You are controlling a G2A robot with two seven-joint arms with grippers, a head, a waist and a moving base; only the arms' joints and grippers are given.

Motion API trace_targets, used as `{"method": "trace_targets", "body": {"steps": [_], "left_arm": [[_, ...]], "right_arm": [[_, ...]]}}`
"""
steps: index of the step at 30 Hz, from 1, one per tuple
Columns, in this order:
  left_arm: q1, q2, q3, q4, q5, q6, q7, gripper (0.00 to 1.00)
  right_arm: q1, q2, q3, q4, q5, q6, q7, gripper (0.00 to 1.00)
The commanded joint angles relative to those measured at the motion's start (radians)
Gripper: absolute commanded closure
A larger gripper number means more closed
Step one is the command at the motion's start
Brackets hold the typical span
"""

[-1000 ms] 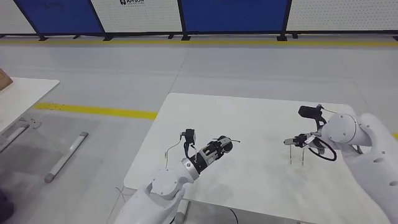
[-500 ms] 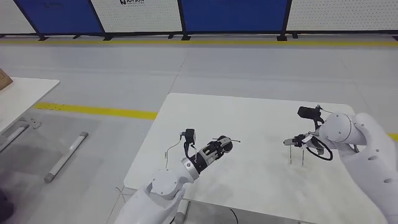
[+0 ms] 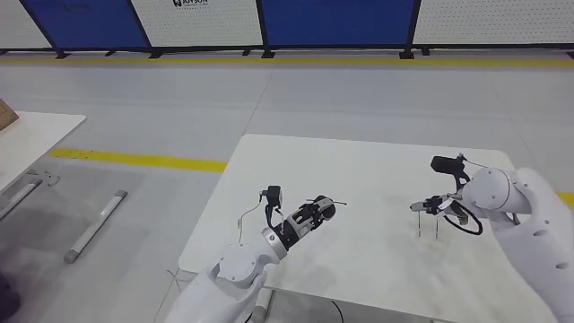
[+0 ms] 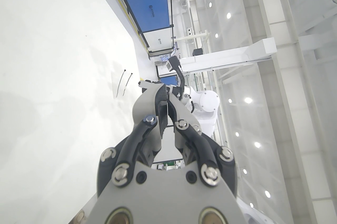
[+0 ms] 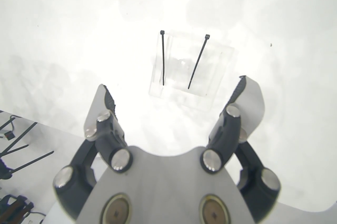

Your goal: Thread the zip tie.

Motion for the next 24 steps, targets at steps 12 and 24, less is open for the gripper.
{"method": "trace_targets", "body": {"steps": [12,24], "left_arm": [[0.000,0.000,0.000,0.000,0.000,0.000,0.000,1.00],[0.000,0.000,0.000,0.000,0.000,0.000,0.000,1.00]], "right_arm": [[0.024,-0.003,-0.041,0.037,-0.012,0.019,0.020,0.58],[0.111,-0.026,-0.134,0.177,0.018,0.034,0.020,0.66]]}}
